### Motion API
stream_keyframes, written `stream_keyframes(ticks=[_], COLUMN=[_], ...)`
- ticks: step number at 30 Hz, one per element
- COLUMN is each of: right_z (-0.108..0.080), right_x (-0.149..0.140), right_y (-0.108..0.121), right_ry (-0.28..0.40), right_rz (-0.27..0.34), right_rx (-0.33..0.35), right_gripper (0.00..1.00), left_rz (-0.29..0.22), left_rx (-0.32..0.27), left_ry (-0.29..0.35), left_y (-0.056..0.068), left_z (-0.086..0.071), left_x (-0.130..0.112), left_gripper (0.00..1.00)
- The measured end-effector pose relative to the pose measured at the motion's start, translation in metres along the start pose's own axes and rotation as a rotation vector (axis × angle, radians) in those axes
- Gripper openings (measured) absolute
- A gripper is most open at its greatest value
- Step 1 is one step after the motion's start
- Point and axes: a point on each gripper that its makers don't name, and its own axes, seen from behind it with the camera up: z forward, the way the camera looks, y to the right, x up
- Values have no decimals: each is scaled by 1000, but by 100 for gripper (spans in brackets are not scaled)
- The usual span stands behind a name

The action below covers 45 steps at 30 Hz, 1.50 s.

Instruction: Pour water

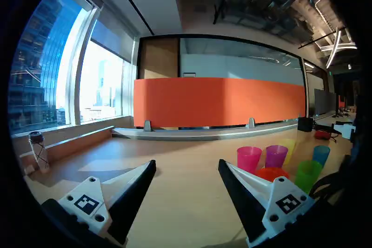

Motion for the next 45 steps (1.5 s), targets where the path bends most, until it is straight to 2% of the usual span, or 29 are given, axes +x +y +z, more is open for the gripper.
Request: stream_keyframes(ticks=[45], right_z=[2], right_x=[-4], right_y=[-3], right_ry=[-4], right_rz=[2], right_rx=[4], right_gripper=[99], left_rz=[0], left_rx=[0], left_ry=[0], left_y=[0], left_z=[0], left_x=[0], left_gripper=[100])
